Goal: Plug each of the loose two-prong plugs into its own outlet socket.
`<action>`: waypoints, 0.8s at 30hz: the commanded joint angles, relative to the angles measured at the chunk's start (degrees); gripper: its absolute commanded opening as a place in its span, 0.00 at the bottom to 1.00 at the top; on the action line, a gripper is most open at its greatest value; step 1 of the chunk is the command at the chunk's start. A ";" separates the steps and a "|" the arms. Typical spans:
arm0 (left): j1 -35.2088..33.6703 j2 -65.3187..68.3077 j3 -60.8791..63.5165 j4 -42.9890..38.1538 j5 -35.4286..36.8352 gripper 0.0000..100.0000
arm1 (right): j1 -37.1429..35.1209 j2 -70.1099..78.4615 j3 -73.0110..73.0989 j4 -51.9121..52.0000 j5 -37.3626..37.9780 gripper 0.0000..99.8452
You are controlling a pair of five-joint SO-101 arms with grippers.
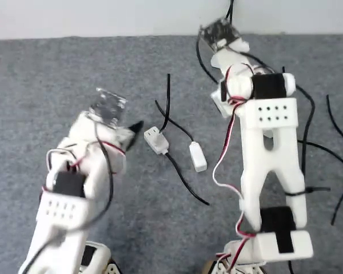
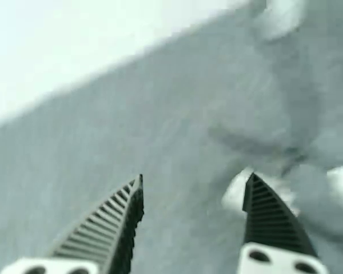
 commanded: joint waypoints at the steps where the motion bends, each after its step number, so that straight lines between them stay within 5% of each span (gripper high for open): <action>1: 13.36 -16.44 -6.29 6.86 0.88 0.27 | -4.26 -10.95 -7.03 0.75 -6.07 0.01; 12: 23.91 -36.31 3.47 7.12 0.18 0.27 | -26.33 -31.25 -7.03 4.79 -10.73 0.01; 24: 22.77 -52.13 11.56 2.73 0.70 0.27 | -34.24 -36.53 -7.12 14.64 -9.58 0.01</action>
